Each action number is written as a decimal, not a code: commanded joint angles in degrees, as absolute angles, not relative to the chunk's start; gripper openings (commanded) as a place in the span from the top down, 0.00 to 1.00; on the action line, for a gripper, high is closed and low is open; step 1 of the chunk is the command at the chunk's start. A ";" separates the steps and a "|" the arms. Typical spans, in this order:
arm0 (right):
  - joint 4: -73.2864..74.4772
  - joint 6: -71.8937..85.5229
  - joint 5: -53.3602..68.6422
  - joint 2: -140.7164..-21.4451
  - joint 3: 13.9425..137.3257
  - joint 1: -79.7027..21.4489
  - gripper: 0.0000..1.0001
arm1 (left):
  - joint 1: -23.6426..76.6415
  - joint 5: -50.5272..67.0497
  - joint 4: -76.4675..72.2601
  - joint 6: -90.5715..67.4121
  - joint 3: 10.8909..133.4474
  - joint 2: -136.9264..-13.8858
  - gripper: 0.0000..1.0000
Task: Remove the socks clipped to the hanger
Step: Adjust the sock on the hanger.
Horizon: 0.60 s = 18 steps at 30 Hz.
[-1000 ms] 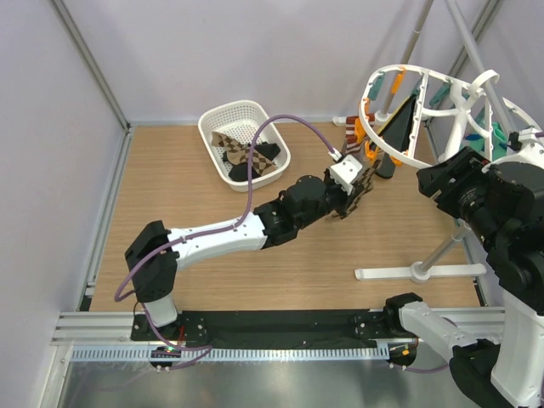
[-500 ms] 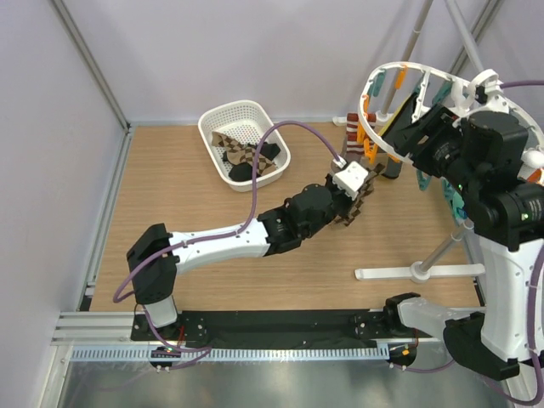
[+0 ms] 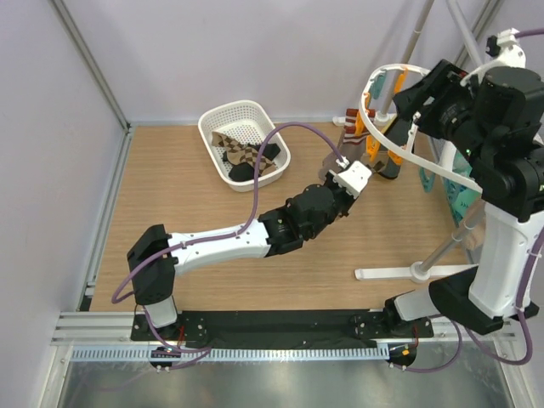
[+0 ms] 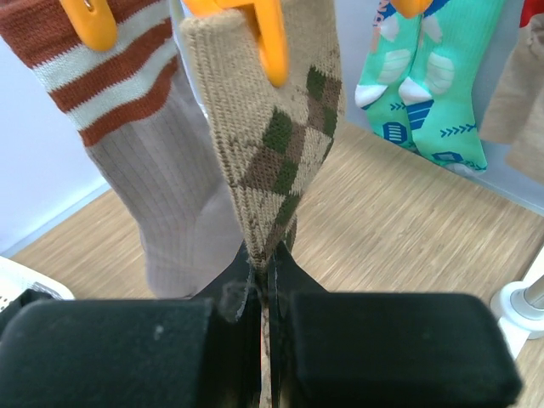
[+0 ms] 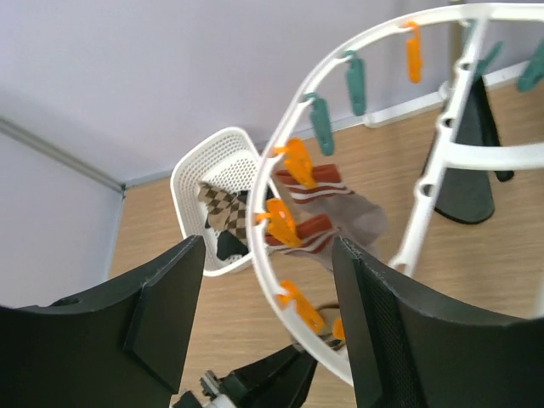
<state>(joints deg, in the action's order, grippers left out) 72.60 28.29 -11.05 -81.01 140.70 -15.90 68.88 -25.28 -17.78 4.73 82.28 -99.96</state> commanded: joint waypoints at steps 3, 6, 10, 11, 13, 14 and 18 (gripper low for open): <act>75.94 22.76 -21.17 -86.22 144.59 -30.29 0.31 | 69.17 -25.05 -20.48 4.66 83.50 -98.26 1.00; 73.66 24.78 -24.76 -84.56 136.35 -36.37 0.32 | 69.17 -25.49 -21.09 5.36 82.97 -98.00 1.00; 65.15 27.07 -31.46 -76.57 124.29 -40.25 0.33 | 69.17 -26.45 -22.32 5.98 81.22 -97.03 1.00; 64.78 27.33 -31.64 -76.03 123.06 -40.25 0.34 | 69.17 -26.72 -22.41 6.15 80.95 -96.86 1.00; 66.00 28.47 -32.69 -75.50 123.22 -40.25 0.37 | 69.34 -27.94 -23.02 6.85 80.42 -96.68 1.00; 66.35 28.74 -33.13 -75.15 122.87 -40.25 0.38 | 69.35 -28.38 -23.29 7.03 79.90 -96.59 1.00; 67.59 29.53 -35.85 -73.74 118.49 -40.34 0.41 | 69.70 -29.53 -24.52 7.91 78.93 -96.15 1.00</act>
